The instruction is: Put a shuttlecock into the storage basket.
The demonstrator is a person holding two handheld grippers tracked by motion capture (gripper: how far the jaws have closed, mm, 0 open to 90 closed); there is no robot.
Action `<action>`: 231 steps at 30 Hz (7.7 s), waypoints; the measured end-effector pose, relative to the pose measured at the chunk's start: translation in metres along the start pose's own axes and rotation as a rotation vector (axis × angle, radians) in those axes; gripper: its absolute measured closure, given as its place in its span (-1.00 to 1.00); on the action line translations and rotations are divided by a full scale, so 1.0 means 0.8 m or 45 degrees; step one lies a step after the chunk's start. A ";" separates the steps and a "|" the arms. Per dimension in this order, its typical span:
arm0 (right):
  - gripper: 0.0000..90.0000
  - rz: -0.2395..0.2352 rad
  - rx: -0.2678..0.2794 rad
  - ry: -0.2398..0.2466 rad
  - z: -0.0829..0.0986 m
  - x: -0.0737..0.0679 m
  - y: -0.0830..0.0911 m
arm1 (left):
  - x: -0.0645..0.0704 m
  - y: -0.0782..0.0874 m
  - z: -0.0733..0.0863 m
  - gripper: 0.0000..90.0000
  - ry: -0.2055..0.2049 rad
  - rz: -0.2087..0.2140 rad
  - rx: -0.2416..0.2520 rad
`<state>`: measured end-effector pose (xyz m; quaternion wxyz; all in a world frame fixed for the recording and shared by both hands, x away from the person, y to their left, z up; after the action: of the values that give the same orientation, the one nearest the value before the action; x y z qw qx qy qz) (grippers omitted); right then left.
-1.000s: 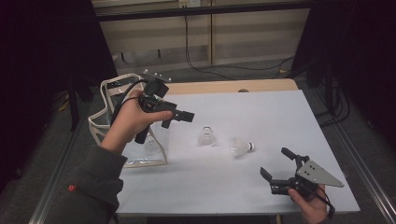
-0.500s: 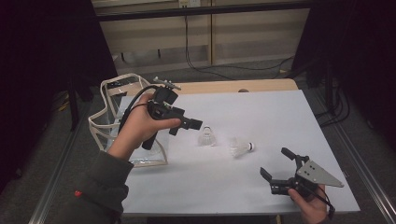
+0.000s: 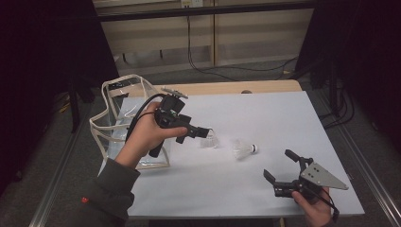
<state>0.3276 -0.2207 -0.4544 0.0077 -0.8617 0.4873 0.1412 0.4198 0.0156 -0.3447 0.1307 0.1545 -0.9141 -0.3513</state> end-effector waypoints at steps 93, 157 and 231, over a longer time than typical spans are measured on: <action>-0.97 0.000 -0.009 0.004 0.001 0.000 0.000 | 0.037 -0.120 0.050 -0.86 -0.077 0.090 0.059; -0.97 -0.005 -0.009 0.005 0.001 0.000 0.000 | 0.050 -0.177 0.049 -0.79 -0.139 0.112 0.053; -0.96 -0.002 -0.027 0.029 0.003 0.001 -0.006 | 0.037 -0.256 0.049 -0.16 -0.152 0.096 0.102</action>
<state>0.3310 -0.2185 -0.4574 -0.0067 -0.8636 0.4852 0.1365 0.4182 -0.1161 -0.5086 0.0829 0.1039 -0.9388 -0.3179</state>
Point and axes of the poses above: each handheld gripper's, and its own axes: y roughly backward along the jaws, z roughly out of its underside, x roughly to its right, the point moved 10 cm from there along -y, roughly forward along the jaws, and after that the axes turned 15 degrees about -y, right-handed, at the moved point
